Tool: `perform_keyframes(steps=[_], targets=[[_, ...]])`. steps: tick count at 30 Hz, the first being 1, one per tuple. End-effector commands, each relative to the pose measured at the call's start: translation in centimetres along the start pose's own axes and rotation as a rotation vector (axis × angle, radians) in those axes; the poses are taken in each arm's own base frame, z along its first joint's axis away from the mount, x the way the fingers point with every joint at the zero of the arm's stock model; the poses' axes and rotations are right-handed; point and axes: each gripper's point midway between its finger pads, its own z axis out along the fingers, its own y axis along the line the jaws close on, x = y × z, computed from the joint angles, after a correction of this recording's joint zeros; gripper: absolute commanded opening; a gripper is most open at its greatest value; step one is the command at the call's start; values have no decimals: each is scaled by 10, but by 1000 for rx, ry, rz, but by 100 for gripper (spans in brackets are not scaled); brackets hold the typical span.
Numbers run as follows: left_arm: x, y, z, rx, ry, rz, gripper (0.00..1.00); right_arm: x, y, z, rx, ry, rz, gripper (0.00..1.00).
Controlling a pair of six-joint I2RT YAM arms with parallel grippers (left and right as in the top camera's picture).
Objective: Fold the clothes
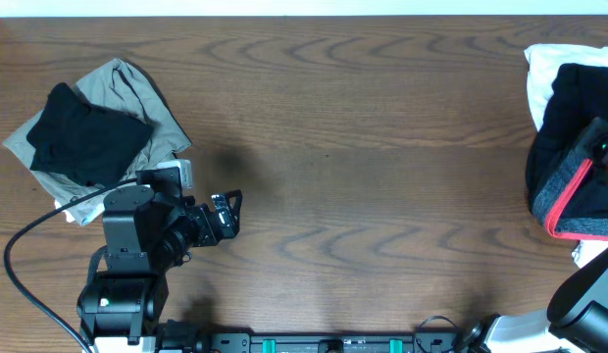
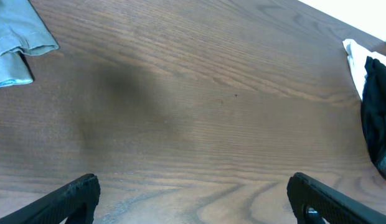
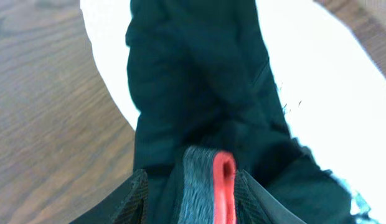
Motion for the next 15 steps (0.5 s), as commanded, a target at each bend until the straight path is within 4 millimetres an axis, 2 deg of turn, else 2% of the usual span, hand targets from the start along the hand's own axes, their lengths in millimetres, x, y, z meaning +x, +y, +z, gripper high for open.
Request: perform_keyframes(steps=[1,8,15], targets=[[-6,-3,-3,3,-16,3,98,-6,-4,4,26,-15,-30,41],[-6,-3,-3,3,-16,3,98,11,-7,32,26,33,-33,41],[-6,-3,-3,3,-16,3,98,8,-8,34,31,19,-34,43]])
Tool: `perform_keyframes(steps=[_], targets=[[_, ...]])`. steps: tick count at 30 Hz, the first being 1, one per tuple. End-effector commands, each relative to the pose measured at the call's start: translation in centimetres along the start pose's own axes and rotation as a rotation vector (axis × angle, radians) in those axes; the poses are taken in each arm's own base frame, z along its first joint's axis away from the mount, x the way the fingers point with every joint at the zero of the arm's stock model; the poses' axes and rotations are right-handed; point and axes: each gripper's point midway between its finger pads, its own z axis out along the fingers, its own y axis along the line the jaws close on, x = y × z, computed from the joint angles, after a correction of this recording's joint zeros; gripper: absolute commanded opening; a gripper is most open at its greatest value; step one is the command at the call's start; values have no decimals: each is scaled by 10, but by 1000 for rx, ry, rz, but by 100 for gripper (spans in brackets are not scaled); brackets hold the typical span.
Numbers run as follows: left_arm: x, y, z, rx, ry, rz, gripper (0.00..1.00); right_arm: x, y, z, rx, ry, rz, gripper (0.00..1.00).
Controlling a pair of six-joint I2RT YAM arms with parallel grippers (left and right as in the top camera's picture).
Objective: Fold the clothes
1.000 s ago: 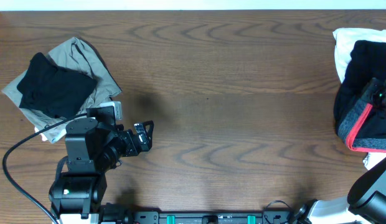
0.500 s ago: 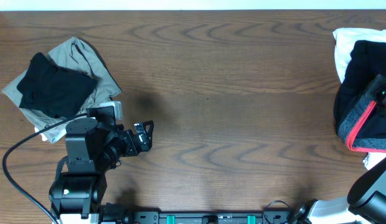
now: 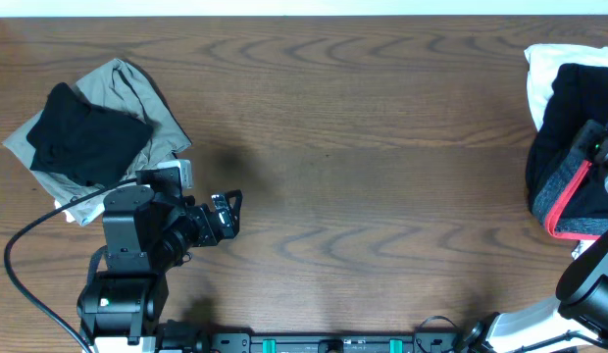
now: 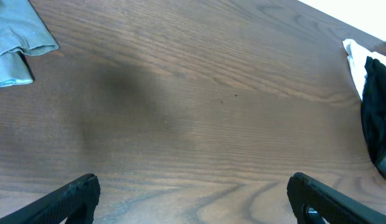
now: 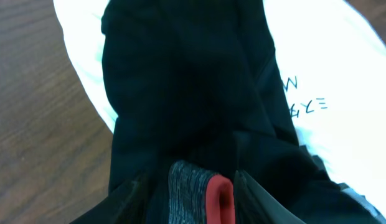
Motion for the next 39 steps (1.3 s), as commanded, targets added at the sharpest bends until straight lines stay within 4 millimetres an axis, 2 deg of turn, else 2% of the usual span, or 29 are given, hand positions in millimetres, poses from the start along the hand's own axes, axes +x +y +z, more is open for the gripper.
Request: perform_keyframes(steps=[1,11,16,21,29,39], targets=[[-6,-3,-3,3,-16,3,98,-6,-2,-1,12,-14,-13,43],[-6,-3,-3,3,-16,3,98,10,-8,13,17,37,-3,42],[-6,-3,-3,3,-16,3,98,9,-9,13,17,32,-4,42],[-6,-3,-3,3,-16,3,98,9,-8,13,17,33,-4,34],[-6,-3,-3,3,-17,3,98,12,-6,13,10,48,-5,33],[-6,-3,-3,3,-17,3,98,2,7,0,-52,17,-9,34]])
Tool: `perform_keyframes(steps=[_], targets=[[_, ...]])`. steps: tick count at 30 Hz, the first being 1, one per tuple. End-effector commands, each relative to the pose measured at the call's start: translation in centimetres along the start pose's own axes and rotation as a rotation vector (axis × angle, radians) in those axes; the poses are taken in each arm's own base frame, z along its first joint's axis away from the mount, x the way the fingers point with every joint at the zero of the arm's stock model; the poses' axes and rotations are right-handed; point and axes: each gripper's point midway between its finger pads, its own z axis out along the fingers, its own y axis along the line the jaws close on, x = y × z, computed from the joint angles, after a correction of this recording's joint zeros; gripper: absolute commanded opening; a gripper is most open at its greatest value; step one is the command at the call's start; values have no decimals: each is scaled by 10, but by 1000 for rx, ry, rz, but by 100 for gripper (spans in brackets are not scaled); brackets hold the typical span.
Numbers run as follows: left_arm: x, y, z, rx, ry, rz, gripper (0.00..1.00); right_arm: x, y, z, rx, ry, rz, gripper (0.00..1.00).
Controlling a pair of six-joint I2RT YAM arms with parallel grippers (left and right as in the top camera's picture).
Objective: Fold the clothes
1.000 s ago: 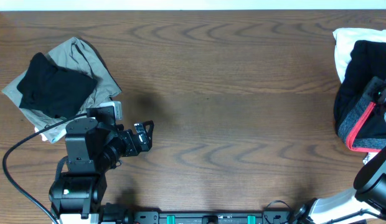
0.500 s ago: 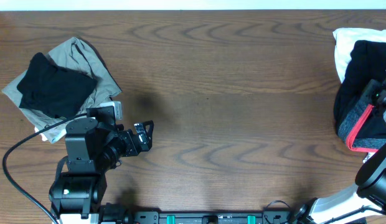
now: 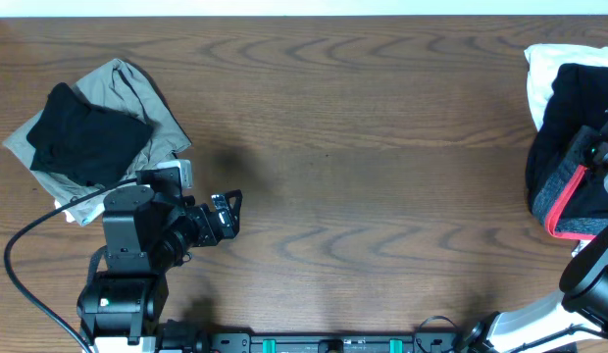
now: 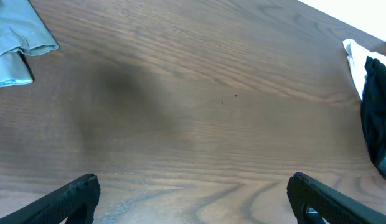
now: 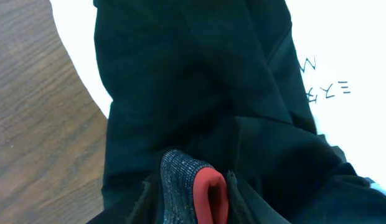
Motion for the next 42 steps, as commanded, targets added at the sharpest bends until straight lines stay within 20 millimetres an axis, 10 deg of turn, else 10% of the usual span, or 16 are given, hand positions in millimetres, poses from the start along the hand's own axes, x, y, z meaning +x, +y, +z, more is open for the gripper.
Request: perform_keyframes(steps=[1,27,42], targets=[[-6,-3,-3,3,-17,3,98,-16,8,-14,-26,-44,-19,34],[-6,-3,-3,2,-17,8,98,-15,42,-21,-69,-36,-74,40],[-6,-3,-3,2,-17,7,98,-8,37,-20,-26,-8,-77,1]])
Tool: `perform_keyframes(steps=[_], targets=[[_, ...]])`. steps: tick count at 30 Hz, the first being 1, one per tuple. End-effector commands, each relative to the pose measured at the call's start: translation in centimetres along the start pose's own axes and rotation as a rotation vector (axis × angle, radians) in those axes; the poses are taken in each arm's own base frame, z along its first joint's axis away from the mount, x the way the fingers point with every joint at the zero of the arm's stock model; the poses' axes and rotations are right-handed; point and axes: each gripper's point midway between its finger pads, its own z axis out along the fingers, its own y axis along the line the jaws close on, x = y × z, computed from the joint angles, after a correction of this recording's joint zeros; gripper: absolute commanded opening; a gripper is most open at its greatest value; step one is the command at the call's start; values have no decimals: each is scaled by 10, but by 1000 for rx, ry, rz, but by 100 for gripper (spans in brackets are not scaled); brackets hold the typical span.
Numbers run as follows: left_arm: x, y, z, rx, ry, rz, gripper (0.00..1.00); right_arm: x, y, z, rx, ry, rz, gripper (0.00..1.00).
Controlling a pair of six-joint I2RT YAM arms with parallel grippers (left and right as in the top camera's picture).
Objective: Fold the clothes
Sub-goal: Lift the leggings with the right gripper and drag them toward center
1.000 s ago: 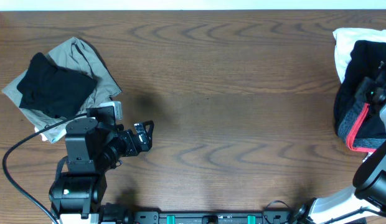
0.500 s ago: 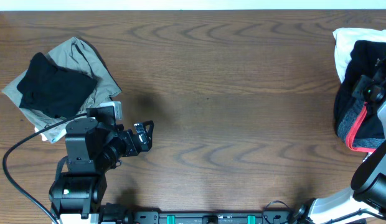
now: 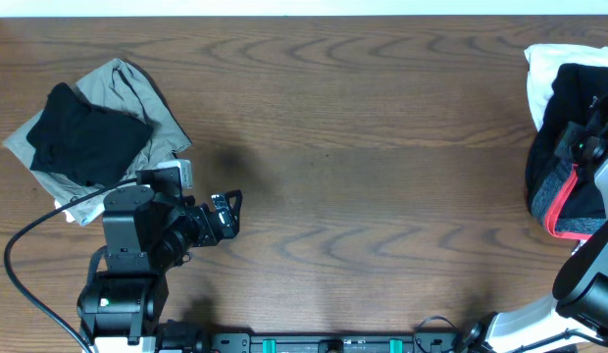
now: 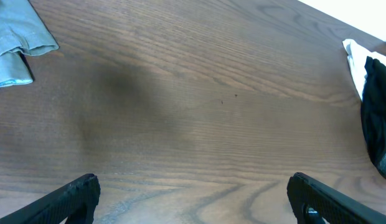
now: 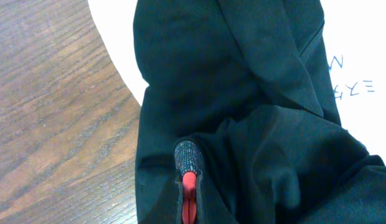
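Observation:
At the table's right edge a black garment [image 3: 564, 118] with a grey, red-edged waistband [image 3: 564, 196] lies crumpled on a white garment [image 3: 544, 64]. My right gripper [image 3: 582, 147] rests on this pile. In the right wrist view it [image 5: 188, 200] is shut on the waistband [image 5: 187, 158], squeezing the red edge thin, and its fingers are mostly hidden by dark cloth. Near the front left, my left gripper [image 3: 226, 211] stands open over bare wood; its fingers [image 4: 71, 194] hold nothing.
A folded grey garment [image 3: 137, 98] with a folded black one [image 3: 83, 142] on top lies at the far left; its corner [image 4: 15, 37] shows in the left wrist view. Brown wooden table [image 3: 363, 147] lies between the piles. The left arm's cable [image 3: 29, 235] trails at the front left.
My right gripper's jaws have shut on the red-edged waistband, which now looks pinched thin. More table shows at the left of the right wrist view. The left arm has not moved.
My right gripper first straddled the thick grey and red waistband with its jaws apart, on the pile at the right. At later moments the jaws stood closer around it, and now they are shut on it. The left gripper stayed open and still throughout.

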Motion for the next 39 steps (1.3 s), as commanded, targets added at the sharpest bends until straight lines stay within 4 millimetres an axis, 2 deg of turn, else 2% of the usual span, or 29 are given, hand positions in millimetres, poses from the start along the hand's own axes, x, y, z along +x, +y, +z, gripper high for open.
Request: perform_keyframes(steps=[1,3,6,9,11,15,17,22,26,31,34,39], targets=[[-6,-3,-3,3,-17,8,98,-15,18,-13,-42,-46,-28,1],[-7,-3,-3,3,-19,8,98,-24,38,-23,-103,-77,-52,1],[-7,-4,-3,4,-21,9,98,-43,75,-52,-174,-151,-112,1],[-7,-4,-3,4,-21,9,98,-53,127,-92,-260,-215,-199,1],[-7,-4,-3,4,-21,9,98,-49,164,-116,-322,-238,-264,1],[-7,-3,-3,4,-20,9,98,-17,248,-153,-476,-227,-374,1],[-7,-3,-3,3,-19,8,98,6,291,-167,-556,-207,-433,1],[-7,-3,-3,3,-19,9,98,55,380,-192,-670,-236,-573,1],[-7,-3,-3,3,-19,9,98,96,435,-202,-755,-253,-662,1],[-6,-3,-3,3,-18,11,98,137,479,-194,-807,-265,-725,1],[-6,-3,-3,3,-17,12,98,142,493,-180,-763,-304,-700,1],[-6,-2,-2,1,-12,9,98,130,507,-162,-725,-403,-633,1]])
